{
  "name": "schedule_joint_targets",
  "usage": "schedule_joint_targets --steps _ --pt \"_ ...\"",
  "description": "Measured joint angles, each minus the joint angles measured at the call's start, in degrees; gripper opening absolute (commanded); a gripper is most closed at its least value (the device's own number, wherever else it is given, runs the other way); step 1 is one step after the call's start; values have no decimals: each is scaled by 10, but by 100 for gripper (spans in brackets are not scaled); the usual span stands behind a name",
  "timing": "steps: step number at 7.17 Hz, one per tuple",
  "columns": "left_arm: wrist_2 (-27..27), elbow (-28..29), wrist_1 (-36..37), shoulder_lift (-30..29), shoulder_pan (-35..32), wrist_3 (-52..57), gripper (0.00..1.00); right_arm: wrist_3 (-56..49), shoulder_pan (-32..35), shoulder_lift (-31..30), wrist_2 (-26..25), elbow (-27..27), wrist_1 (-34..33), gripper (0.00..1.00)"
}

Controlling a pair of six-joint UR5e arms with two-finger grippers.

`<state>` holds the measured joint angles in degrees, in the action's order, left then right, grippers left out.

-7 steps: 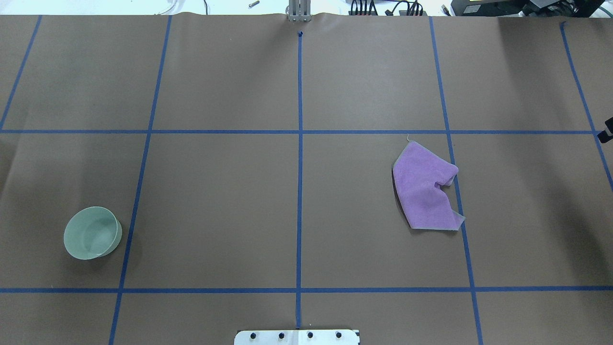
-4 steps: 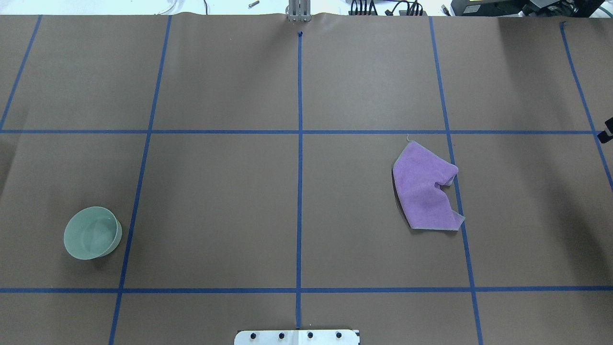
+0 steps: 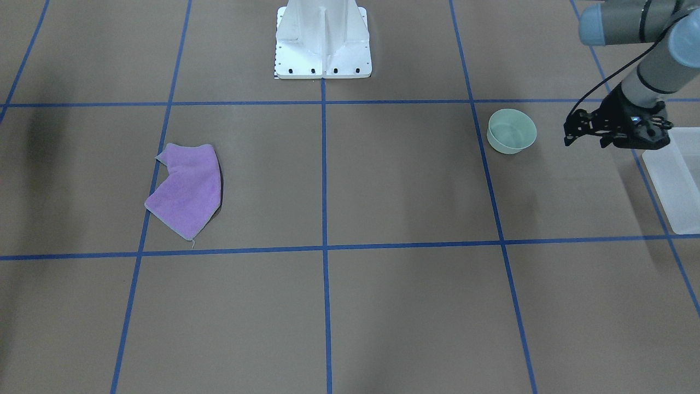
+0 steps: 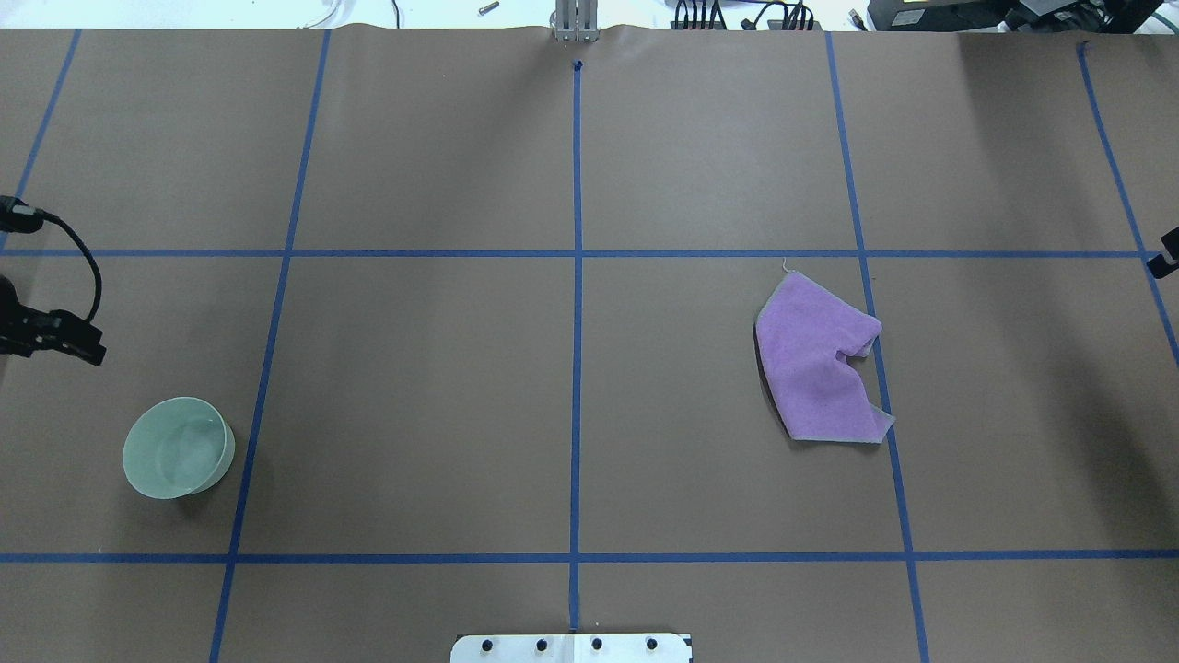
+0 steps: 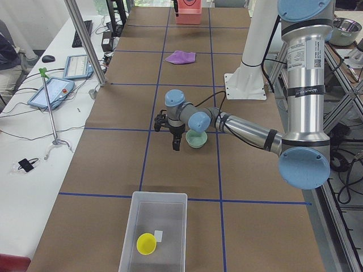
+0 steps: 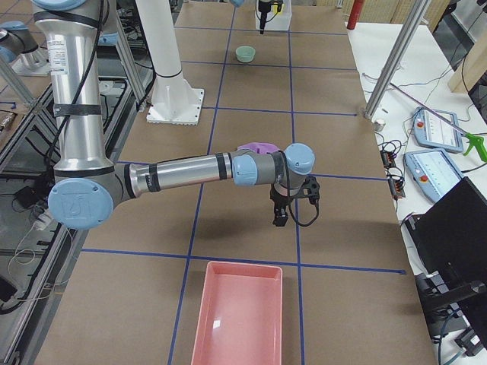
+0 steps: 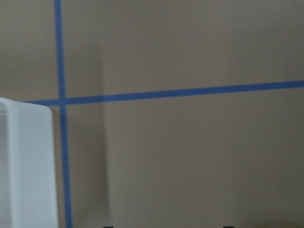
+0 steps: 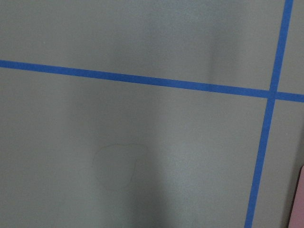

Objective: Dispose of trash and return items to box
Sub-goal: 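Move the left gripper to the rim of the pale green bowl, then grasp the green bowl rim with the left gripper and lift it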

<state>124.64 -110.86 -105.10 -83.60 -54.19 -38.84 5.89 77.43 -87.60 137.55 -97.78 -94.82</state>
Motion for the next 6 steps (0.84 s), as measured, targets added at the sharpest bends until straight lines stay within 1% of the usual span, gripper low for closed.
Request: schedule_joint_targets --steps 1,3,4,5,6 --pt "-14 -1 -42 18 36 -38 84 4 -7 5 0 0 0 100" --pt "-34 4 -66 23 92 -94 81 33 -28 23 -1 0 1 100" --pt "-43 12 -73 23 107 -106 64 46 -38 31 0 -1 1 100" --pt "-50 24 -89 21 119 -123 20 60 -50 41 -1 0 1 100" --pt "-53 33 -108 19 128 -143 0 75 -61 51 0 -1 1 100"
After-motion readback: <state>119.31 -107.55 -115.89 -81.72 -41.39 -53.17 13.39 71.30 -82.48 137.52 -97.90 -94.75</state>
